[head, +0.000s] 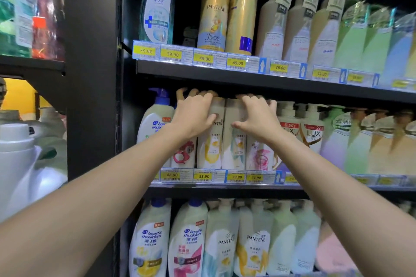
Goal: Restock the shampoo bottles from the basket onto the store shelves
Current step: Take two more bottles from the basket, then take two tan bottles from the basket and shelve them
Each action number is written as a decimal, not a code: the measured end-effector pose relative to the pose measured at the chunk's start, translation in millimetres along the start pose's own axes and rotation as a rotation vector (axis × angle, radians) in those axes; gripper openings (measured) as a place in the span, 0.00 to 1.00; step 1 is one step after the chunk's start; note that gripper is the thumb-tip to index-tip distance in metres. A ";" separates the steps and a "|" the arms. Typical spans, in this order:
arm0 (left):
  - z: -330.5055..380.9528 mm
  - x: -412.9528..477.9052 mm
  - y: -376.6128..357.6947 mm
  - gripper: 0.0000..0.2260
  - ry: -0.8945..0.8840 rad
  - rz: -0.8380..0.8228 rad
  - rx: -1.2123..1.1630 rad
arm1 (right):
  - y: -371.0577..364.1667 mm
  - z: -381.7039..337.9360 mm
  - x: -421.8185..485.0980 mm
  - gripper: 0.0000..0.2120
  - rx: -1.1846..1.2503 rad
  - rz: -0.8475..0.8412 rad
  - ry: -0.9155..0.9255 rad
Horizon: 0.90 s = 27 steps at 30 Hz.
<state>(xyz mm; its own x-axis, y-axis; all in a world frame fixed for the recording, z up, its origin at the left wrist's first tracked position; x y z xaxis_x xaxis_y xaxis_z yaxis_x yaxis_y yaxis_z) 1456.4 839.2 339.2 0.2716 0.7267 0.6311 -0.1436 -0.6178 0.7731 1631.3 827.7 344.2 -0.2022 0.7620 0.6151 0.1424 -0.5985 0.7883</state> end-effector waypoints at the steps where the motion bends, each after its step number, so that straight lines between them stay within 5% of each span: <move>1: -2.9 1.5 -0.5 0.20 -0.012 0.006 -0.027 | -0.5 0.6 -0.4 0.34 -0.007 0.000 0.001; 7: -6.4 -0.7 3.2 0.22 -0.067 -0.033 -0.120 | -9.3 4.5 -20.7 0.37 0.041 0.093 0.069; 12: 40.8 -68.5 -18.8 0.23 -0.405 0.341 -0.198 | -25.9 24.1 -114.9 0.30 0.274 0.345 0.111; 15: 94.2 -122.4 -55.3 0.20 -0.512 0.251 -0.350 | -52.6 53.5 -187.3 0.25 0.281 0.280 -0.018; 21: 208.3 -216.3 -161.6 0.30 -0.552 -0.416 -0.399 | -111.0 127.4 -332.1 0.18 0.050 -0.227 -0.211; 27: 249.2 -298.2 -248.5 0.41 -0.484 -0.883 -0.174 | -149.3 174.0 -452.0 0.43 -0.232 -0.932 -0.457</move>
<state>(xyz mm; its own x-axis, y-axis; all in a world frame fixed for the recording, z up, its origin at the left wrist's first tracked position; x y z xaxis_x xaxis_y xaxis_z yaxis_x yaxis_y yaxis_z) 1648.2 701.1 -56.8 0.6969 0.6784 -0.2324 0.1686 0.1600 0.9726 1870.0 615.5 -49.4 0.2538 0.9353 -0.2464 -0.0791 0.2739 0.9585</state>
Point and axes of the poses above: each hand's wrist, its own x-axis towards the middle knuckle, its own y-axis out of the back of the hand, z = x × y, the point moved 1 cm from there along x, towards the middle knuckle, and after that the axes turned 11 degrees about -z, right-handed, at the moved point
